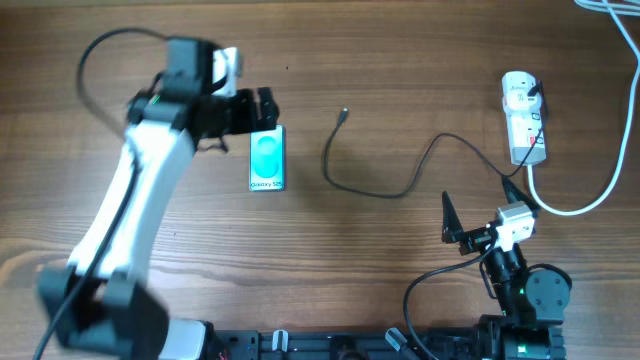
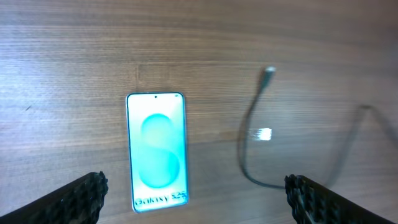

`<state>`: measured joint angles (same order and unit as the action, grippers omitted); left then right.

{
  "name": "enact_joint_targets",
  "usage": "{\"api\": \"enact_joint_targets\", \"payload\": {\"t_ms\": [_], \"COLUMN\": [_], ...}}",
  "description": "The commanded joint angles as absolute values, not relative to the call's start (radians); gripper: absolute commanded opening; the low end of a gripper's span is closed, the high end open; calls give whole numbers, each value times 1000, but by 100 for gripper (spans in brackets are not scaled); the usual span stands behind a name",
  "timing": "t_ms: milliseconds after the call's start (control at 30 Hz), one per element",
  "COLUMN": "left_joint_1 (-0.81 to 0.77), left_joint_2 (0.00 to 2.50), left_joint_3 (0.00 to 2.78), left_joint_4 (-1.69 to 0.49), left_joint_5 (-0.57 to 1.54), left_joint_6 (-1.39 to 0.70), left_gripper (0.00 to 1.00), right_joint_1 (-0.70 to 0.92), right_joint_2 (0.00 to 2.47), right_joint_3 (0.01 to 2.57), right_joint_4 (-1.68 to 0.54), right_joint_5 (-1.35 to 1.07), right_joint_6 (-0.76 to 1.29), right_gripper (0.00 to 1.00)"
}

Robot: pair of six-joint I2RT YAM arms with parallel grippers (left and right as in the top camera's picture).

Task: Plug charger to phone and switch on socket
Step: 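Reach the left gripper down over the teal phone and grasp it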

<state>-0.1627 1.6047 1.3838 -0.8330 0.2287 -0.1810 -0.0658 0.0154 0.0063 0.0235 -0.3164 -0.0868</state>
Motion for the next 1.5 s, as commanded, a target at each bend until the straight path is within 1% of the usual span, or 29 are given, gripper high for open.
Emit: {"api": "enact_joint_targets", "payload": {"t_ms": [0,333,600,867,967,1000,1100,1333,1467], "left_joint_1": [-243,-265,-265,-265,-265,-266,-273,-334,-353], "left_joint_2": [1808,1952,2104,2125,2125,2125,2125,2125,2125], "left_joint_3": [1485,1483,1483,1469,1443,1433,1423,1423,1423], "left_joint_4": [-842,-790,-834,-855,-855,-854,-856,-846,-846], "left_joint_5": [92,80,-21,-19,-12,-12,-8,-9,-9], "left_joint_6": [-157,-164,-195,-197,-226,-241,-250,-271,-323], "left_gripper": [100,100,100,98,98,98,91,90,89], "right_joint_1": [-59,-59,-59,-59,-59,-59,-59,-59,-59], "right_joint_2": [9,9,9,9,9,9,9,9,9], "right_joint_3": [5,5,5,5,5,5,5,5,5], "right_joint_4": [28,28,28,28,28,28,28,28,28], "right_joint_5": [-314,-314,-314,-314,-314,-314,-314,-314,-314], "right_joint_6": [-78,-78,-78,-78,-78,-78,-78,-78,-78], "right_gripper": [100,100,100,100,100,100,100,100,100]}}
